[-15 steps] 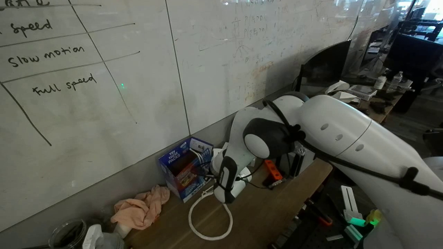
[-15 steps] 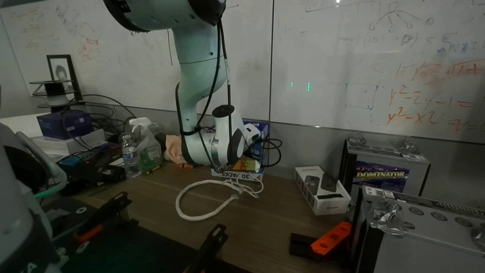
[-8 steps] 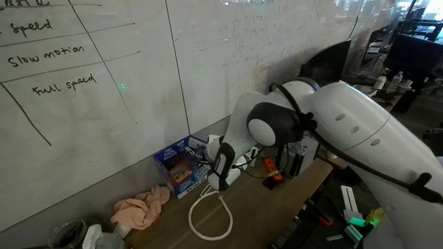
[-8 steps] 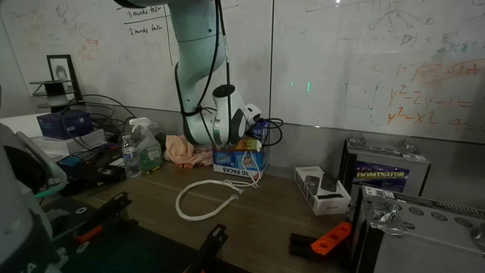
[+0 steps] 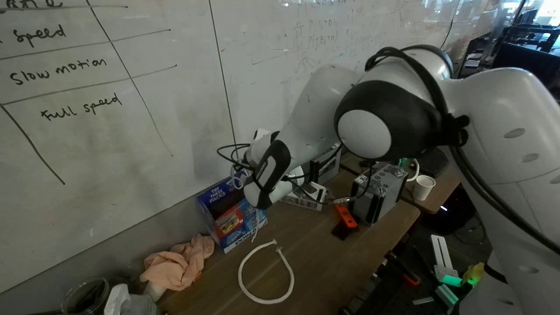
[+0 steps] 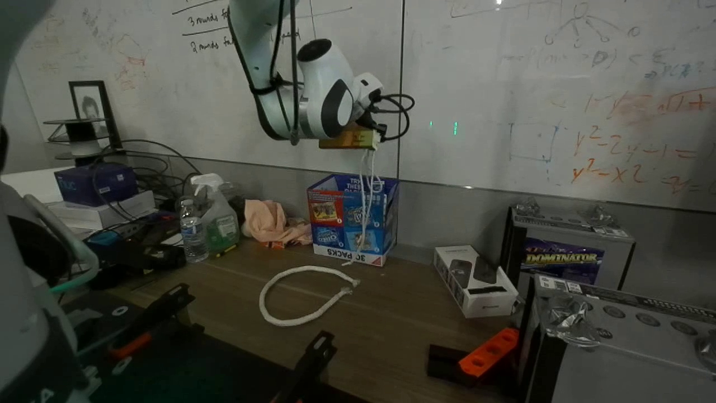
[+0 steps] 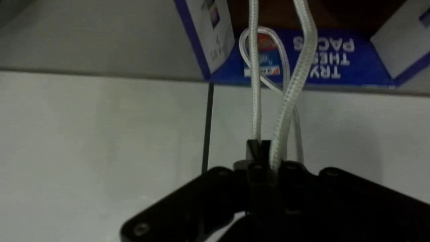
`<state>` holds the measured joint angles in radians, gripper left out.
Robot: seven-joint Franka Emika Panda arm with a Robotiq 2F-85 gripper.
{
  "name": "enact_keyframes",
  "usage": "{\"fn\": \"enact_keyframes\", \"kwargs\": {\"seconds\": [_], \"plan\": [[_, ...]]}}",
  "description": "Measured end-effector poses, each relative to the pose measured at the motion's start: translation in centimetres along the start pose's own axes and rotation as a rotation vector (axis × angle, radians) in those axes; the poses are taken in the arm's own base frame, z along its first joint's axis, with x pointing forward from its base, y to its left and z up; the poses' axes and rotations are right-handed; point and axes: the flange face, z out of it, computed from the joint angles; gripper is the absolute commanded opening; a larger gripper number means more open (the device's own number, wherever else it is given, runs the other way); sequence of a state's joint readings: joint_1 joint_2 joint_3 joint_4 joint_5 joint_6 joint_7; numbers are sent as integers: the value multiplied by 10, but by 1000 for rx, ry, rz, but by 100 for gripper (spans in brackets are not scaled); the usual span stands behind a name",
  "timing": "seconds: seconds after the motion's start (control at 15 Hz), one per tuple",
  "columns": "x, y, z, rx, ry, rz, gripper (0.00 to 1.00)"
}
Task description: Put the strings in the blue box
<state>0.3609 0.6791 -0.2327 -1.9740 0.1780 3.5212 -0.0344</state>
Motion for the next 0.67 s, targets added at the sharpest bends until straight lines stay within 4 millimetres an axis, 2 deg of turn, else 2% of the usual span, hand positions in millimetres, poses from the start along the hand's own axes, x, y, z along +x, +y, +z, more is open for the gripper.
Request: {"fn": "enact_keyframes", "kwargs": {"seconds": [0.27,0.67], "plan": [[69,-15,-56,-59,109,61,4],[130,-46,-119,-117,210,136,4]]}}
